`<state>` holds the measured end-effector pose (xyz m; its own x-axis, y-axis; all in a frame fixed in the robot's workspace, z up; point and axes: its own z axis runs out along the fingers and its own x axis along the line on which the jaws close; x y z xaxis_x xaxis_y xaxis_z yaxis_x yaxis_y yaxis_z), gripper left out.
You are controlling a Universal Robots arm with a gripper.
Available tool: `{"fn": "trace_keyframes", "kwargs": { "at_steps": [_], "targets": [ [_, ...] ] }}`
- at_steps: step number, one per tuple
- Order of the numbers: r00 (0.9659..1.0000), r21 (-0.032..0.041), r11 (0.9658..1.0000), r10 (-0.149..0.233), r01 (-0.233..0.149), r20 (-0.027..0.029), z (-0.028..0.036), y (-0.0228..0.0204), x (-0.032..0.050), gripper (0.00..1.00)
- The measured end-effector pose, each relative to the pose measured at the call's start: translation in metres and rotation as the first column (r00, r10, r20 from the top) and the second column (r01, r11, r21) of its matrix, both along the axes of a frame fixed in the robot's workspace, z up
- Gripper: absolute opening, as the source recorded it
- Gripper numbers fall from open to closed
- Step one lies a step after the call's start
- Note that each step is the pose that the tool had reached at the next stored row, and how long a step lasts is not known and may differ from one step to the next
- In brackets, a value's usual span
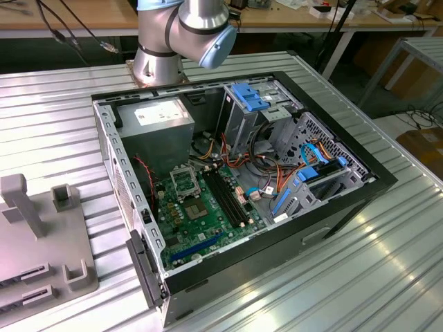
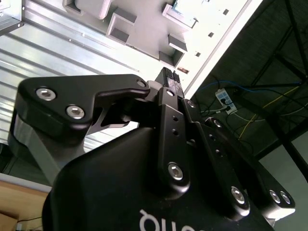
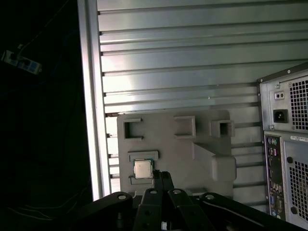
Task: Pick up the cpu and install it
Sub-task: 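Reach for the cpu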
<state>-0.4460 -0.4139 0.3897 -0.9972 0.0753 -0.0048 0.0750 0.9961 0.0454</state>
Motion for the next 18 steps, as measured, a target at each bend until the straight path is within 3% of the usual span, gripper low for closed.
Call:
{"fn": "trace_keyframes", "kwargs": {
  "at_steps": [8,15,18],
  "targets": [
    [1.0,0.0,1.0,0.0,0.0,0.0,-0.0002,-0.001,-0.0012,0.11],
    [1.0,0.0,1.0,0.0,0.0,-0.0019,-0.0033,-0.0134,-0.006,0.11],
    [1.0,-0.0001,1.0,-0.009,0.009,-0.0032,-0.0076,-0.014,-0.0105,0.11]
  ]
}}
